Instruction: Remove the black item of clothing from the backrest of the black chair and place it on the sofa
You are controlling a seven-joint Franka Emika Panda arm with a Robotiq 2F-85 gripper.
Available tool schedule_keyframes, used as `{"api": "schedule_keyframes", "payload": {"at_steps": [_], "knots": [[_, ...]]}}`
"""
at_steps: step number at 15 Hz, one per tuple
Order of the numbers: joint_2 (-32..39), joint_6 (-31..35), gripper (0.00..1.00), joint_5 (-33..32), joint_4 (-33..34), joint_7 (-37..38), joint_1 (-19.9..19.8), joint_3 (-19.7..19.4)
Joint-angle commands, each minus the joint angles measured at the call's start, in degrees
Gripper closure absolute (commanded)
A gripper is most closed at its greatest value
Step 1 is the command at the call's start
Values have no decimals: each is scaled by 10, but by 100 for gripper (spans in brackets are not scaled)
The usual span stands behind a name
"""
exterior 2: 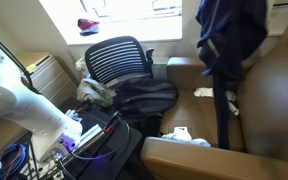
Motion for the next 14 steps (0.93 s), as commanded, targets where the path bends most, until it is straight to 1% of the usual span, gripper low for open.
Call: {"api": "schedule_keyframes", "payload": {"at_steps": [1,3,4,6,9,10,11,12,14], "knots": [[-22,-100,100,148,-21,-119,-47,68],[-15,-184,100,203,-9,-189,-59,69],[-14,-223,100,207,-7,-211,-60,63],[-18,-293,100,203,-11,-254,-55,49],[-18,-379,100,161,-12,-290,-46,38],[-16,-399,100,138,-13,-297,-43,33],[-10,-398,100,94,-13,-289,-38,26],[-4,-385,99,134,-5,-278,-42,32],[-2,-393,99,105,-7,-278,-41,29]]}}
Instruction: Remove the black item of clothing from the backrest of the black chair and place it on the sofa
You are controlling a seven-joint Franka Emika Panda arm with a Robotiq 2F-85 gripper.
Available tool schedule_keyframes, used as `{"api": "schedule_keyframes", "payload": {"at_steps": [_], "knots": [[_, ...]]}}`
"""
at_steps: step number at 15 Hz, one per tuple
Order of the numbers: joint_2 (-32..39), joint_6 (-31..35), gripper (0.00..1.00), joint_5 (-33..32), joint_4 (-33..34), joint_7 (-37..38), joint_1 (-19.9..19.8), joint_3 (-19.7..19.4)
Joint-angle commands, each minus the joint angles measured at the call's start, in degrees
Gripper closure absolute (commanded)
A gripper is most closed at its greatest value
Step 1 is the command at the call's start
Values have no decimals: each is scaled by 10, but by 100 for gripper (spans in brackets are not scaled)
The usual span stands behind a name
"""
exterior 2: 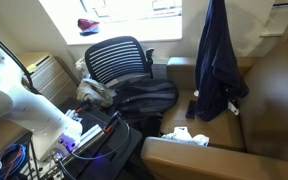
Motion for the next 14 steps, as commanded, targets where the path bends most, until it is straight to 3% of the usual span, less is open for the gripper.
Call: {"api": "schedule_keyframes", "payload": {"at_steps": [1,3,4,6,9,11,12,14], "knots": [[2,-3,99,-1,3,-1,5,-6],[2,-3,99,-2,3,-2,6,-7],[2,-4,74,-2,3,-2,6,-7],[1,-50,67,-16,0,-35,2,-9],[2,-133,47,-3,-14,-107,-10,-14],[14,-185,33,-35,-9,-118,-9,-24],[6,-155,50,-17,-7,-96,-3,-22],[13,-173,35,-25,-9,-106,-6,-27]]}}
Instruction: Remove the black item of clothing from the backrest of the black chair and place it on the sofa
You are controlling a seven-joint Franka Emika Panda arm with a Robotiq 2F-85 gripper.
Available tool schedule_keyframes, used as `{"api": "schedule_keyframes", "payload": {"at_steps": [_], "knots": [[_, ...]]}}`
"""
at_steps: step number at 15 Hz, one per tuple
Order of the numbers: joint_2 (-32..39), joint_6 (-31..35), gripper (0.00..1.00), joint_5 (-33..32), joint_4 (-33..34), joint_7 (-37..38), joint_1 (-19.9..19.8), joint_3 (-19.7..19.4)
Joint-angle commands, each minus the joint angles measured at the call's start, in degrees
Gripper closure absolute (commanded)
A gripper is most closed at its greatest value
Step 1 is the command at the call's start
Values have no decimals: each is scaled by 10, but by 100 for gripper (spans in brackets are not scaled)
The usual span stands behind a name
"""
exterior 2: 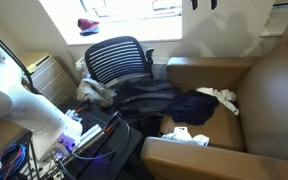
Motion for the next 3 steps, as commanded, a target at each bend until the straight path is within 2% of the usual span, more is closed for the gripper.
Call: {"api": "schedule_keyframes", "payload": {"at_steps": [1,3], "knots": [[4,-3,33,0,3,-2,-1,0],[4,-5,33,-1,3,-2,-1,0]]}}
